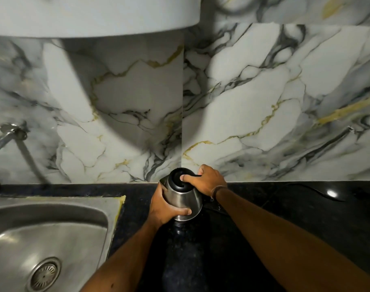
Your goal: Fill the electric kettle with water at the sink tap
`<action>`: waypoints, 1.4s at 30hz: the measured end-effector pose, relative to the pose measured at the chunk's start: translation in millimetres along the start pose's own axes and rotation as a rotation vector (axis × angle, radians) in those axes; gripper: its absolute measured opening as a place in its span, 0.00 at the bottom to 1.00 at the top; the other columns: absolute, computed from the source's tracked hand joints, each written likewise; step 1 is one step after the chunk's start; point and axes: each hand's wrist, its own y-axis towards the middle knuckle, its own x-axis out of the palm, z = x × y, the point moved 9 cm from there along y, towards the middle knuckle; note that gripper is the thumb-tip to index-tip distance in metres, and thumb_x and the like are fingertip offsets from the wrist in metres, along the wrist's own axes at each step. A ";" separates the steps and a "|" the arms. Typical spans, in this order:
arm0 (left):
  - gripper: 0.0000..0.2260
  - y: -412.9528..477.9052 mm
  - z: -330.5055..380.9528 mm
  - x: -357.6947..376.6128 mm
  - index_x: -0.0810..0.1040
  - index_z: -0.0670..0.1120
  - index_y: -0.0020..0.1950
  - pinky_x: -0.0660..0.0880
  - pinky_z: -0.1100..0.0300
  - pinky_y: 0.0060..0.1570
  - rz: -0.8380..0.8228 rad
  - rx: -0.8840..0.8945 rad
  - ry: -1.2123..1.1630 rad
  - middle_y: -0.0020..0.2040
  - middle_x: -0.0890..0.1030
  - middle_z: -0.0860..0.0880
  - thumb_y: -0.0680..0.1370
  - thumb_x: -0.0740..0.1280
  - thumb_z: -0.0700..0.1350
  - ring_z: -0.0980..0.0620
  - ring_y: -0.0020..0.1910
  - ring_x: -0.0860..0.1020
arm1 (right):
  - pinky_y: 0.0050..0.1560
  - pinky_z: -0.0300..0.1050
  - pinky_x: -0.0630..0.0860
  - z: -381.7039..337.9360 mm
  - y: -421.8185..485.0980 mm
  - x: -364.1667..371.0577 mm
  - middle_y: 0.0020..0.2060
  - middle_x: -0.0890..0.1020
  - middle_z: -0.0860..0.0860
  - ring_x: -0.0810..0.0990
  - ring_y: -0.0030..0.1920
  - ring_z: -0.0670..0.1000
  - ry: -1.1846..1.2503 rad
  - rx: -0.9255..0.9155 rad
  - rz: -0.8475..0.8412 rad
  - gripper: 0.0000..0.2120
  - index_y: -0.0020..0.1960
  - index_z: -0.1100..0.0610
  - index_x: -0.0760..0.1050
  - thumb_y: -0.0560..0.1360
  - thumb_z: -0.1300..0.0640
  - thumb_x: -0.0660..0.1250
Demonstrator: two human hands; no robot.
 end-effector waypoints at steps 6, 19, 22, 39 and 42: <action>0.54 15.3 -8.3 4.5 0.74 0.58 0.71 0.81 0.56 0.61 -0.016 0.005 -0.009 0.65 0.84 0.57 0.48 0.94 0.51 0.58 0.64 0.82 | 0.38 0.49 0.69 3.7 12.0 4.0 0.41 0.78 0.46 0.80 0.47 0.54 0.012 -0.015 0.011 0.34 0.43 0.46 0.69 0.53 0.20 0.66; 0.56 8.4 -13.8 -1.9 0.72 0.61 0.72 0.83 0.46 0.67 -0.020 0.005 0.001 0.66 0.84 0.57 0.47 0.93 0.53 0.54 0.66 0.83 | 0.34 0.47 0.66 8.2 13.5 14.9 0.37 0.77 0.44 0.77 0.39 0.48 0.059 -0.016 0.031 0.32 0.38 0.46 0.67 0.53 0.21 0.70; 0.56 8.1 -15.3 0.9 0.73 0.62 0.73 0.83 0.44 0.67 -0.034 0.012 0.004 0.67 0.84 0.56 0.48 0.93 0.52 0.54 0.66 0.83 | 0.34 0.47 0.67 14.9 12.4 15.5 0.37 0.77 0.45 0.77 0.39 0.49 0.073 -0.002 0.033 0.32 0.38 0.47 0.68 0.53 0.22 0.70; 0.52 12.4 -28.8 9.2 0.71 0.69 0.67 0.83 0.45 0.68 -0.089 -0.032 0.003 0.67 0.84 0.55 0.50 0.94 0.52 0.52 0.67 0.82 | 0.35 0.47 0.69 23.2 13.9 17.5 0.38 0.79 0.46 0.79 0.40 0.50 0.055 0.020 0.066 0.34 0.38 0.48 0.70 0.55 0.19 0.68; 0.54 12.3 -26.0 9.7 0.70 0.69 0.68 0.82 0.43 0.69 -0.128 -0.048 -0.022 0.68 0.83 0.54 0.50 0.94 0.51 0.51 0.68 0.82 | 0.39 0.50 0.74 17.7 9.8 17.0 0.42 0.81 0.47 0.80 0.44 0.52 0.026 -0.009 0.063 0.34 0.40 0.47 0.70 0.56 0.18 0.67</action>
